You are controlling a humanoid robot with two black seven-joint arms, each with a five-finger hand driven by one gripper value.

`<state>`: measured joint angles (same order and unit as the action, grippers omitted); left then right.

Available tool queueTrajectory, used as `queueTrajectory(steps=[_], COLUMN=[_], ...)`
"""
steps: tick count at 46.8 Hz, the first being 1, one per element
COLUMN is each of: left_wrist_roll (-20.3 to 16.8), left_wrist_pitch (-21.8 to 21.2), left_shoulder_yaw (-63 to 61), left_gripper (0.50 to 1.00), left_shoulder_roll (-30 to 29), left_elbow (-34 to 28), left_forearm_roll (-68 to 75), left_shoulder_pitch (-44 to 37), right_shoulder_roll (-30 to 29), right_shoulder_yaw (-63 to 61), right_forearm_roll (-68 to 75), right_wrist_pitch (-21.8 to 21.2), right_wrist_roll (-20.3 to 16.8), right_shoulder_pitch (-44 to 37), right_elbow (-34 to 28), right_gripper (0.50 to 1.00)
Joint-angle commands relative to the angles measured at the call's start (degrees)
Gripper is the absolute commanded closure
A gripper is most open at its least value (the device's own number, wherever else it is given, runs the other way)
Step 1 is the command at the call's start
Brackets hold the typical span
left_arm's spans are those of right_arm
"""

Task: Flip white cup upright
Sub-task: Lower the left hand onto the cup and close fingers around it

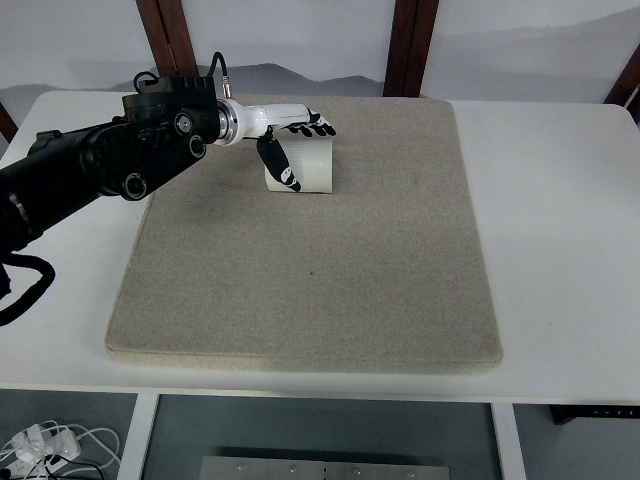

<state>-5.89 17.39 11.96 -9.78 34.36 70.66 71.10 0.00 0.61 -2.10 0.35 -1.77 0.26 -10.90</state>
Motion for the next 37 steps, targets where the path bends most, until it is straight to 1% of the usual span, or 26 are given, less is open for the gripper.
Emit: queueTrajectory(steps=[1, 5, 8, 16, 18, 20, 22, 25, 28, 29, 30, 34, 37], left_wrist_roll=[0.0, 0.0, 0.0, 0.1, 0.1, 0.1, 0.1, 0.1, 0.1, 0.1, 0.1, 0.1, 0.1], left_wrist_pitch=[0.0, 0.0, -0.1, -0.7, -0.8, -0.8, -0.8, -0.8, -0.8, -0.8, -0.8, -0.9, -0.9], left_shoulder_yaw=[0.0, -0.1, -0.1, -0.1, -0.1, -0.1, -0.1, -0.6, -1.0, -1.1, -1.1, -1.1, -1.1], left_gripper=[0.557, 0.559, 0.585, 0.611, 0.634, 0.641, 0.666, 0.684, 0.720, 0.722, 0.733, 0.806, 0.821], left_shoulder_roll=[0.2, 0.5, 0.5, 0.5, 0.5, 0.5, 0.5, 0.5, 0.5, 0.5, 0.5, 0.5, 0.5], left_elbow=[0.0, -0.1, -0.1, -0.2, -0.2, -0.2, -0.2, -0.2, -0.2, -0.2, -0.2, -0.2, -0.2], left_forearm_roll=[0.1, 0.1, 0.4, 1.6, 1.7, 1.7, 1.7, 1.8, 1.9, 1.9, 2.0, 2.3, 2.4], left_shoulder_pitch=[-0.3, -0.3, -0.3, -0.3, -0.3, -0.4, -0.4, -0.4, -0.4, -0.3, -0.4, -0.3, -0.4], right_shoulder_roll=[0.0, 0.0, 0.0, 0.0, 0.0, 0.0, 0.0, 0.0, 0.0, 0.0, 0.0, 0.0, 0.0], right_shoulder_yaw=[0.0, 0.0, 0.0, 0.0, 0.0, 0.0, 0.0, 0.0, 0.0, 0.0, 0.0, 0.0, 0.0], right_forearm_roll=[0.0, 0.0, 0.0, 0.0, 0.0, 0.0, 0.0, 0.0, 0.0, 0.0, 0.0, 0.0, 0.0], right_wrist_pitch=[0.0, 0.0, 0.0, 0.0, 0.0, 0.0, 0.0, 0.0, 0.0, 0.0, 0.0, 0.0, 0.0], right_wrist_roll=[0.0, 0.0, 0.0, 0.0, -0.1, 0.0, 0.0, 0.0, -0.1, 0.0, 0.0, 0.0, 0.0], right_shoulder_pitch=[0.0, 0.0, 0.0, 0.0, 0.0, 0.0, 0.0, 0.0, 0.0, 0.0, 0.0, 0.0, 0.0], right_elbow=[0.0, 0.0, 0.0, 0.0, 0.0, 0.0, 0.0, 0.0, 0.0, 0.0, 0.0, 0.0, 0.0], right_gripper=[0.548, 0.548, 0.548, 0.548, 0.548, 0.548, 0.548, 0.548, 0.548, 0.548, 0.548, 0.548, 0.548])
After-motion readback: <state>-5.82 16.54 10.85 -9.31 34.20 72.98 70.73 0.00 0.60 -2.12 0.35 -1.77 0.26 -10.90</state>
